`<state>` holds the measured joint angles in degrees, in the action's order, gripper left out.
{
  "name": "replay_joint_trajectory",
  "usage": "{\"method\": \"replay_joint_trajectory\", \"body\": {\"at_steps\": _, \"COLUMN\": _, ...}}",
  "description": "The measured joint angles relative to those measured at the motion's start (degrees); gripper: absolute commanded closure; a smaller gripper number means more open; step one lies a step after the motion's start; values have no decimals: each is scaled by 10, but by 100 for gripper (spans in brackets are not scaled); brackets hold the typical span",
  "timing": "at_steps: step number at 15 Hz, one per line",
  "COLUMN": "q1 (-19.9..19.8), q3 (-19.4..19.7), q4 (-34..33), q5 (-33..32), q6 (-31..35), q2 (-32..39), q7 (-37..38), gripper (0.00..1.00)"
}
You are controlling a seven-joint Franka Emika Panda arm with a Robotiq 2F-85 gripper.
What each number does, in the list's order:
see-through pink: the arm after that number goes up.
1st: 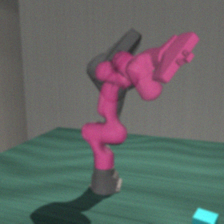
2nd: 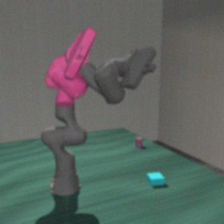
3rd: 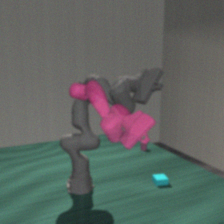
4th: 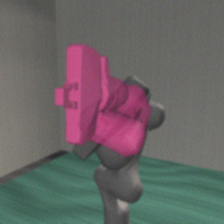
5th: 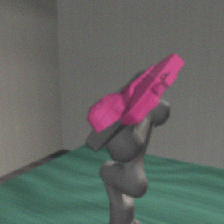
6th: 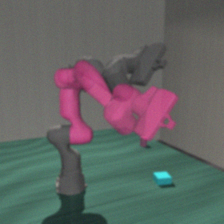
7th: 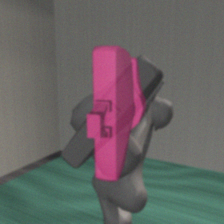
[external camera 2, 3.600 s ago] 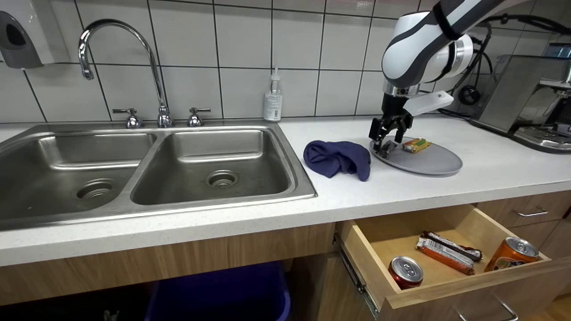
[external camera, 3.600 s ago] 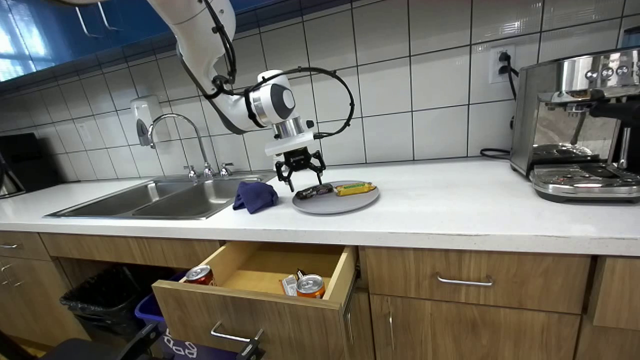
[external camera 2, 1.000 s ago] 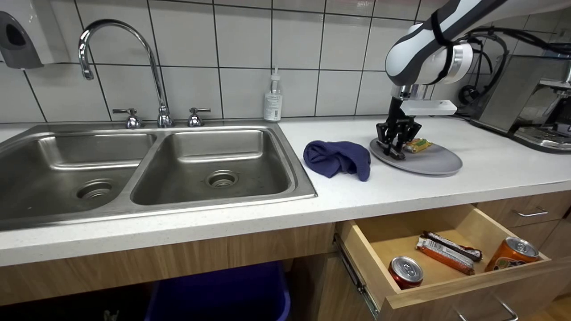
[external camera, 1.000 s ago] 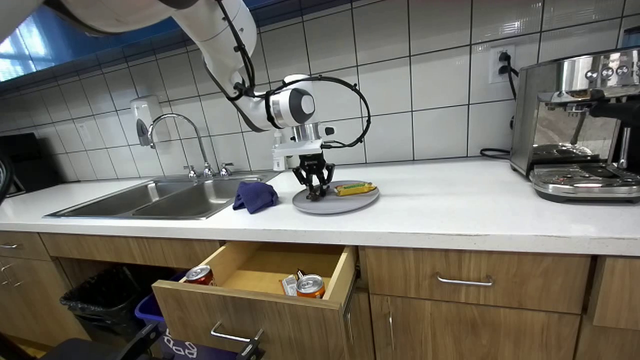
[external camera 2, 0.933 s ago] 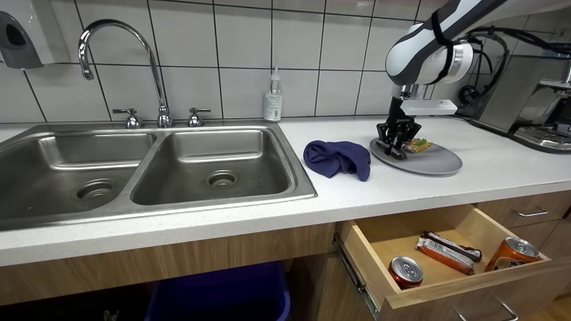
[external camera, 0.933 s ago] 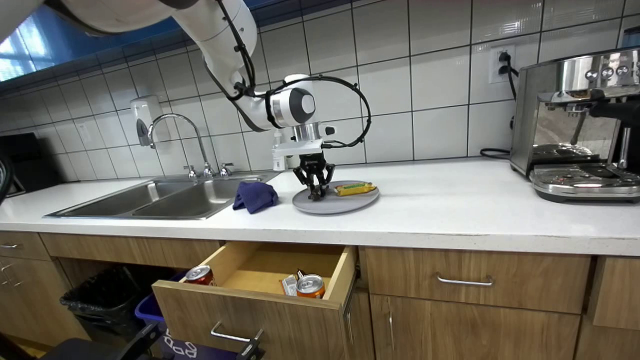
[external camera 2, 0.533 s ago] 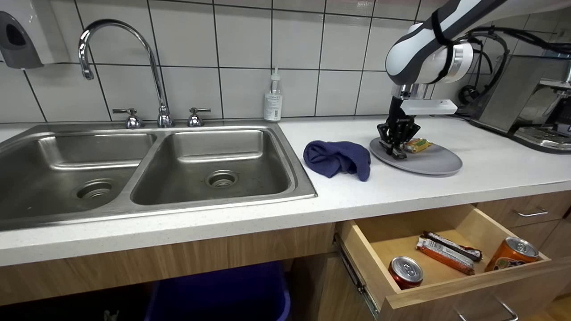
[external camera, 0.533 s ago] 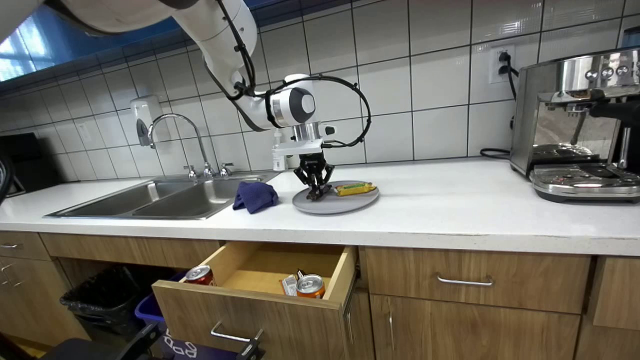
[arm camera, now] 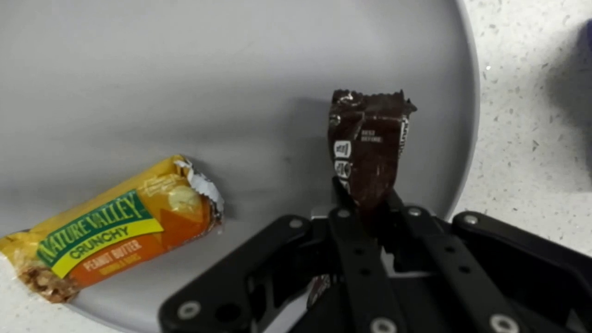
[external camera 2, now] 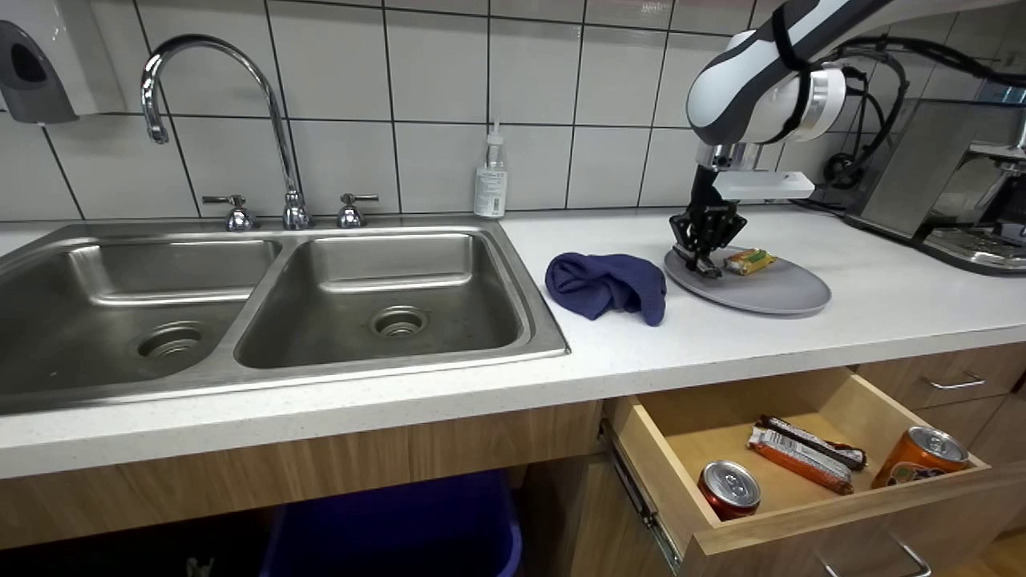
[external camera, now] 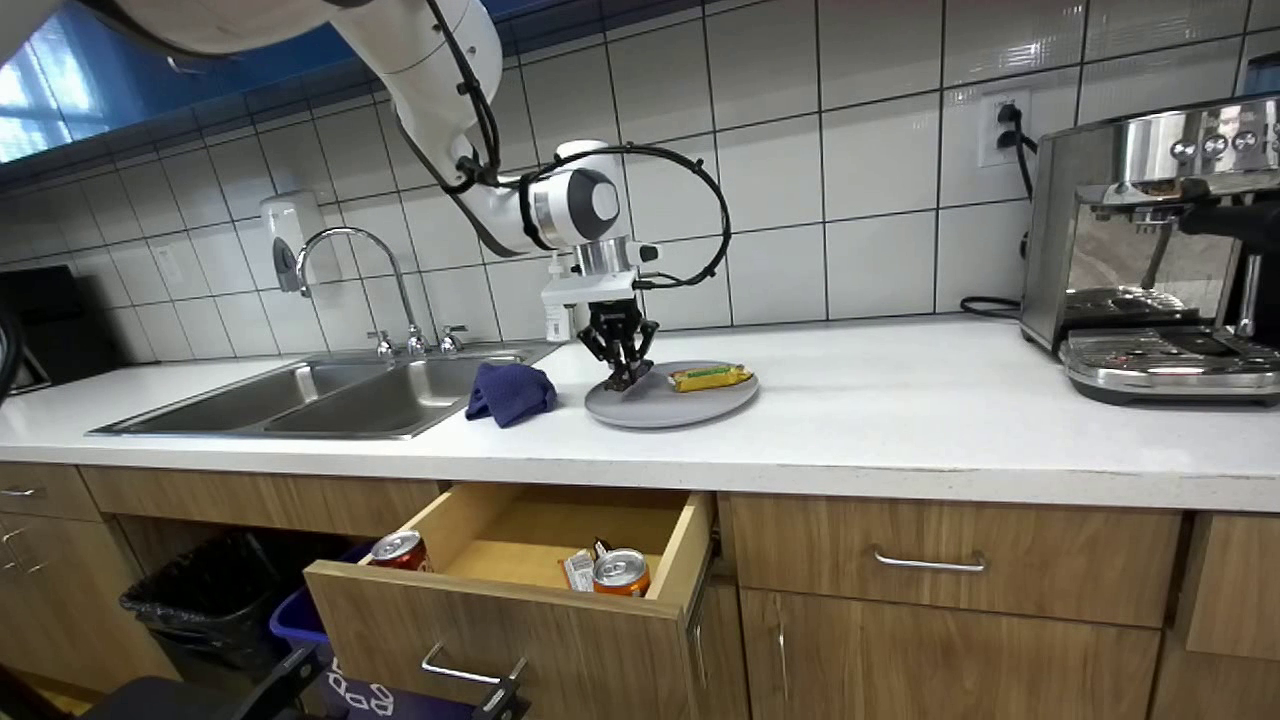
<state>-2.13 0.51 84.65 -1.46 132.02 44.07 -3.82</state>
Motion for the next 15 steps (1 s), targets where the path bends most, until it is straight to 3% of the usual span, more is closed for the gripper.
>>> {"method": "replay_joint_trajectory", "body": {"at_steps": 7, "q1": 10, "q3": 0, "q4": 93, "q5": -6, "q6": 53, "q2": -60, "q7": -4, "gripper": 96}}
{"method": "replay_joint_trajectory", "body": {"at_steps": 15, "q1": 11, "q3": 1, "q4": 267, "q5": -34, "q6": 135, "q2": -163, "q7": -36, "gripper": 96}}
